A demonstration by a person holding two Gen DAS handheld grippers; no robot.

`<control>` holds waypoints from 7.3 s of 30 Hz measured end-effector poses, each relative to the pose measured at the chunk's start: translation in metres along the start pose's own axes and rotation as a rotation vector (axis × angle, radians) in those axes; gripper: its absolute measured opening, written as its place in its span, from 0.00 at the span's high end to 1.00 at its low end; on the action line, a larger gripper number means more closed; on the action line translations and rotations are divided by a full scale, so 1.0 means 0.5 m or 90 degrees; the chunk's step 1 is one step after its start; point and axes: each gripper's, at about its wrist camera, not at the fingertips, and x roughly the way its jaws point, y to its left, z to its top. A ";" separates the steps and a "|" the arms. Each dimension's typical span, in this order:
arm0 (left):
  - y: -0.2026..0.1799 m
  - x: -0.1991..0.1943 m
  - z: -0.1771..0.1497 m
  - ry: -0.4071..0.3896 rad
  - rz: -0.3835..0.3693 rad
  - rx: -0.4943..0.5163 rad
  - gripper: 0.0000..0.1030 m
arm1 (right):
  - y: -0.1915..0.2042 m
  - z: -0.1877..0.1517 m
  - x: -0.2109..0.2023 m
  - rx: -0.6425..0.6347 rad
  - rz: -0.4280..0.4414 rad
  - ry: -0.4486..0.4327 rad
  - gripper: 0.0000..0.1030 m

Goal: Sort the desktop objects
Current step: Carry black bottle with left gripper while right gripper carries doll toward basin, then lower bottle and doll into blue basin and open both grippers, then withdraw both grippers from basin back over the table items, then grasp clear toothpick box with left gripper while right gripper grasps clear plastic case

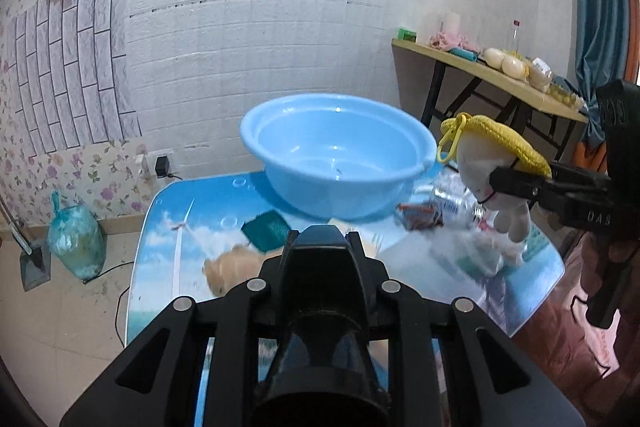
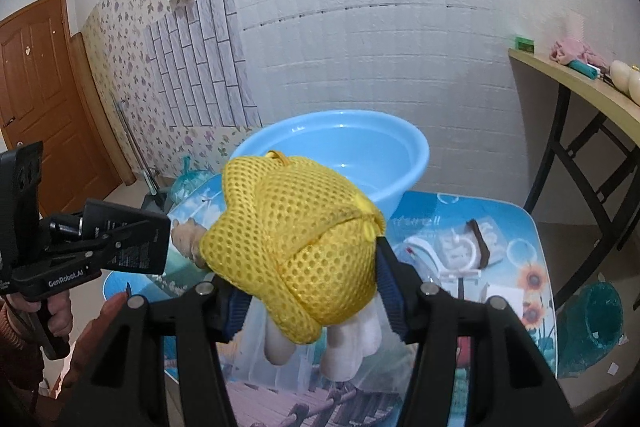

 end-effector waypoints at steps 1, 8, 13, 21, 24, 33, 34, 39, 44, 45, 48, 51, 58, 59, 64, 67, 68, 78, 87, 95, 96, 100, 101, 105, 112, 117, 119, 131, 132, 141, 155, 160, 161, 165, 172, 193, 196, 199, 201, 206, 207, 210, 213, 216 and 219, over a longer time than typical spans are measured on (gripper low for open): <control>0.001 0.001 0.007 -0.003 -0.004 -0.003 0.80 | -0.002 0.007 0.001 0.001 0.001 -0.002 0.47; 0.009 0.016 0.064 -0.037 -0.035 -0.013 0.80 | -0.015 0.065 0.021 -0.008 0.000 -0.017 0.47; 0.017 0.050 0.101 -0.037 -0.042 -0.015 0.80 | -0.023 0.095 0.061 -0.012 0.011 -0.016 0.47; 0.023 0.125 0.164 -0.030 -0.051 -0.012 0.80 | -0.053 0.138 0.149 -0.008 0.030 0.005 0.47; 0.026 0.161 0.181 -0.020 -0.055 -0.014 0.80 | -0.066 0.147 0.181 -0.006 0.034 0.017 0.47; 0.005 0.260 0.202 0.008 -0.068 0.012 0.80 | -0.096 0.151 0.236 -0.004 0.032 0.041 0.47; 0.004 0.268 0.202 0.013 -0.067 0.012 0.80 | -0.097 0.149 0.238 -0.005 0.031 0.042 0.47; 0.001 0.293 0.191 0.031 -0.076 0.011 0.78 | -0.097 0.144 0.251 -0.002 0.035 0.047 0.46; -0.001 0.294 0.181 0.037 -0.072 0.019 0.77 | -0.094 0.140 0.258 -0.002 0.025 0.050 0.42; 0.000 0.290 0.182 0.031 -0.072 0.018 0.77 | -0.093 0.141 0.258 -0.001 0.025 0.051 0.41; 0.001 0.274 0.186 0.019 -0.073 0.019 0.76 | -0.089 0.139 0.261 0.004 0.024 0.056 0.40; 0.001 0.264 0.187 0.014 -0.068 0.020 0.76 | -0.085 0.137 0.261 0.004 0.017 0.060 0.40; 0.005 0.235 0.171 0.016 -0.056 0.015 0.72 | -0.071 0.138 0.232 -0.005 0.005 0.055 0.39; 0.006 0.229 0.169 0.015 -0.052 0.014 0.70 | -0.069 0.138 0.227 -0.007 0.002 0.053 0.39; 0.004 0.188 0.160 0.002 -0.037 0.014 0.53 | -0.055 0.132 0.196 -0.009 -0.002 0.049 0.39; 0.003 0.155 0.158 -0.016 -0.025 0.014 0.32 | -0.043 0.127 0.176 -0.013 -0.007 0.045 0.39; 0.003 0.144 0.157 -0.022 -0.020 0.012 0.24 | -0.039 0.124 0.168 -0.013 -0.011 0.043 0.39; -0.017 0.066 0.140 -0.040 0.067 0.017 0.00 | -0.006 0.106 0.093 -0.010 -0.032 0.029 0.20; -0.026 0.026 0.107 -0.055 0.137 0.009 0.00 | 0.019 0.072 0.045 -0.044 -0.055 -0.008 0.00; -0.041 0.010 0.087 -0.055 0.146 0.029 0.00 | 0.040 0.042 0.028 -0.074 -0.053 -0.054 0.00; -0.043 0.014 0.082 -0.045 0.137 0.032 0.00 | 0.039 0.039 0.029 -0.067 -0.045 -0.045 0.00; -0.051 0.027 0.057 -0.005 0.115 0.041 0.00 | 0.029 0.019 0.034 -0.052 -0.056 -0.006 0.00; -0.050 0.029 0.051 0.001 0.113 0.039 0.00 | 0.024 0.013 0.034 -0.052 -0.063 0.004 0.00; -0.045 0.035 0.031 0.020 0.105 0.022 0.00 | -0.003 -0.003 0.027 -0.009 -0.077 0.016 0.00; -0.043 0.041 0.003 0.036 0.090 -0.005 0.00 | -0.048 -0.042 0.043 0.069 -0.072 0.081 0.15; -0.062 0.044 -0.035 0.034 0.066 -0.009 0.00 | -0.037 -0.082 0.050 0.055 -0.086 0.085 0.16; -0.073 0.055 -0.052 0.052 0.057 -0.003 0.00 | -0.031 -0.095 0.054 0.055 -0.080 0.096 0.16; -0.123 0.103 -0.113 0.113 0.026 0.042 0.00 | -0.011 -0.117 0.062 0.035 -0.076 0.116 0.16; -0.125 0.107 -0.113 0.116 0.026 0.045 0.00 | -0.011 -0.118 0.063 0.035 -0.077 0.116 0.16; -0.109 0.124 -0.127 0.135 0.029 0.039 0.00 | -0.008 -0.121 0.071 0.036 -0.069 0.127 0.16; -0.072 0.104 -0.140 0.129 0.048 0.023 0.00 | 0.050 -0.140 0.096 -0.004 -0.023 0.158 0.16; -0.076 0.106 -0.143 0.134 0.048 0.032 0.00 | 0.058 -0.146 0.102 -0.004 -0.011 0.168 0.16; -0.077 0.107 -0.143 0.134 0.046 0.034 0.00 | 0.056 -0.148 0.104 0.000 -0.008 0.172 0.16; -0.080 0.107 -0.145 0.134 0.045 0.037 0.00 | 0.049 -0.152 0.112 0.013 0.015 0.187 0.29; -0.084 0.110 -0.144 0.138 0.043 0.035 0.00 | 0.030 -0.155 0.109 0.030 0.027 0.190 0.42; -0.114 0.164 -0.125 0.162 0.015 0.030 0.26 | -0.010 -0.155 0.094 0.063 -0.005 0.176 0.42; -0.106 0.161 -0.127 0.161 0.012 0.026 0.38 | -0.011 -0.154 0.095 0.063 -0.007 0.176 0.42; -0.100 0.154 -0.128 0.164 0.005 0.023 0.38 | -0.011 -0.153 0.096 0.066 -0.006 0.176 0.42; -0.097 0.148 -0.132 0.165 0.003 0.024 0.38 | -0.012 -0.154 0.097 0.070 -0.002 0.177 0.42; -0.082 0.131 -0.143 0.168 0.012 0.019 0.38 | 0.001 -0.153 0.104 0.052 -0.010 0.181 0.42; -0.080 0.130 -0.144 0.167 0.012 0.018 0.38 | 0.004 -0.153 0.106 0.045 -0.012 0.181 0.41; -0.082 0.131 -0.146 0.161 0.019 0.024 0.38 | 0.018 -0.154 0.111 0.021 -0.021 0.181 0.40; -0.086 0.133 -0.147 0.156 0.025 0.032 0.38 | 0.023 -0.156 0.118 0.008 -0.026 0.186 0.39; -0.083 0.148 -0.152 0.173 0.027 0.029 0.39 | 0.019 -0.158 0.123 0.011 -0.025 0.191 0.39; -0.089 0.149 -0.154 0.164 0.035 0.044 0.40 | 0.022 -0.159 0.128 0.006 -0.029 0.193 0.38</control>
